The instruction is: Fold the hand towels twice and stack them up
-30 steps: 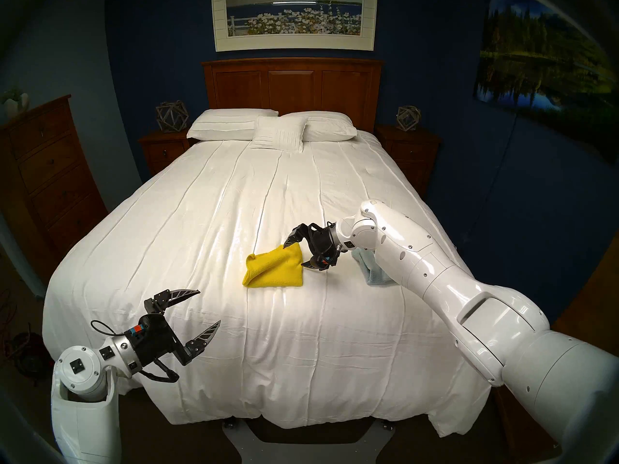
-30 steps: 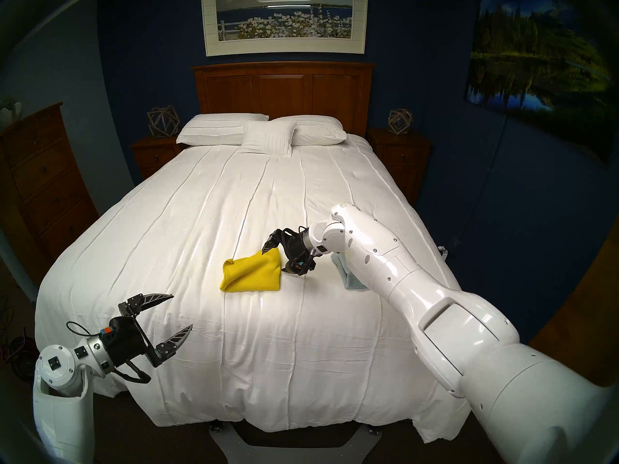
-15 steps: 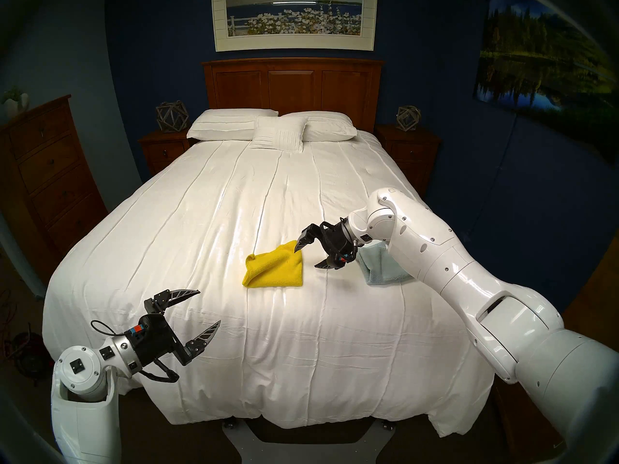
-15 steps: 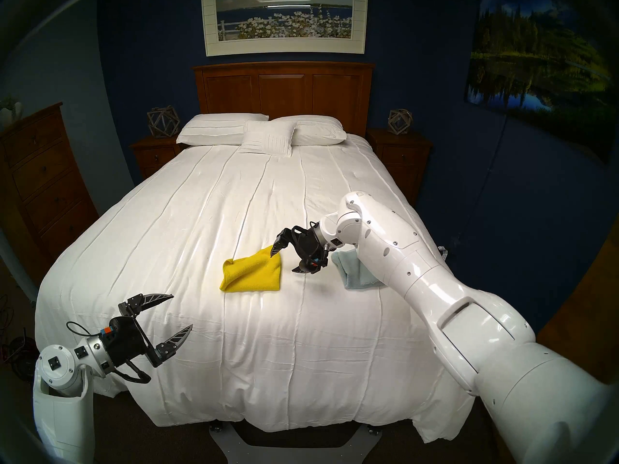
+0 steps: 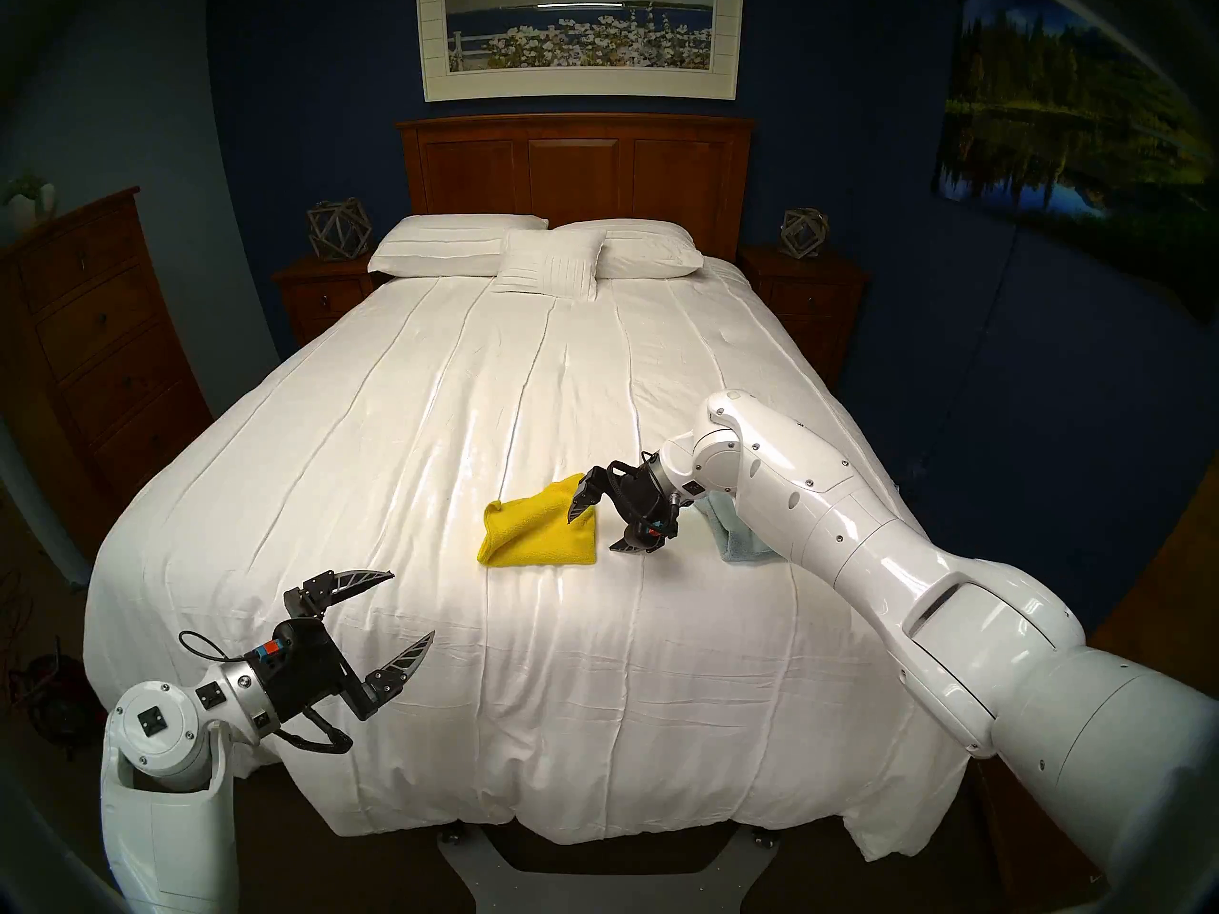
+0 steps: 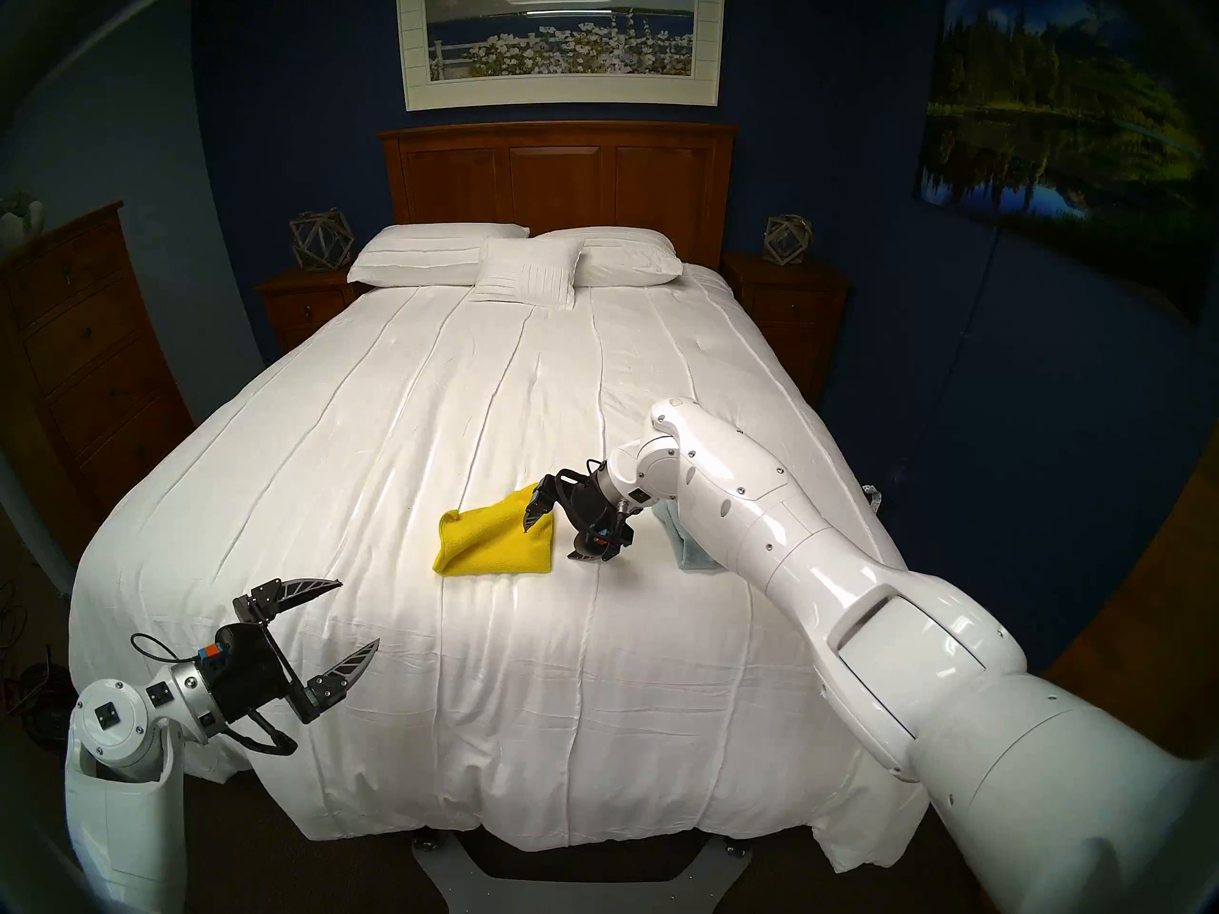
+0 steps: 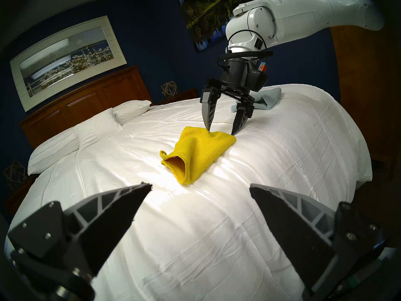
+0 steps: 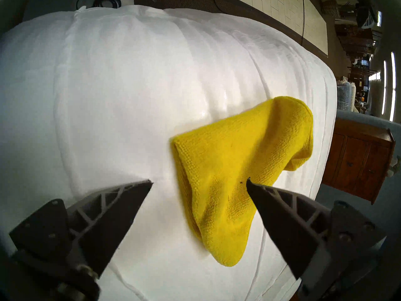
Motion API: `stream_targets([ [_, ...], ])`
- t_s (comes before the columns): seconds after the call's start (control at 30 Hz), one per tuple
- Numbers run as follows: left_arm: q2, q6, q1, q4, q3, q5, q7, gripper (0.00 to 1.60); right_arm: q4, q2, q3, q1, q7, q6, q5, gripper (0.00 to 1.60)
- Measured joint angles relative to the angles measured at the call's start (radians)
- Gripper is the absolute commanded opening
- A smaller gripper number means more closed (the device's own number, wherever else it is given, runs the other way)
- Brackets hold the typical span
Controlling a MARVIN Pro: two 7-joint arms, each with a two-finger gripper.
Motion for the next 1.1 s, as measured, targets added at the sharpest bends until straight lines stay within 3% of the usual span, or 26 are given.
stream_targets([
  [0.43,0.0,0.0,0.0,0.0,0.0,0.0,0.0,1.6,0.151,-0.099,-0.04,0.064,-0.086,0.022,-0.108,1.6],
  [0.6,0.0,0.0,0.0,0.0,0.0,0.0,0.0,1.6,0.207,-0.13,-0.061,0.089,-0.12,0.004,-0.144,0.88],
  [0.67,0.0,0.0,0.0,0.0,0.0,0.0,0.0,1.6,0.227,-0.14,-0.067,0.097,-0.13,-0.003,-0.153,0.67],
  [0.77,0.0,0.0,0.0,0.0,0.0,0.0,0.0,1.6,0.27,-0.158,-0.077,0.112,-0.153,-0.016,-0.171,0.51],
  [0.8,0.0,0.0,0.0,0.0,0.0,0.0,0.0,1.6,0.282,-0.163,-0.08,0.116,-0.161,-0.02,-0.176,0.34],
  [0.83,0.0,0.0,0.0,0.0,0.0,0.0,0.0,1.6,0.289,-0.166,-0.082,0.118,-0.166,-0.022,-0.18,0.31],
  [0.9,0.0,0.0,0.0,0.0,0.0,0.0,0.0,1.6,0.31,-0.175,-0.09,0.127,-0.181,-0.03,-0.193,0.0],
  [1.1,0.0,0.0,0.0,0.0,0.0,0.0,0.0,1.6,0.323,-0.179,-0.107,0.144,-0.213,-0.051,-0.222,0.0],
])
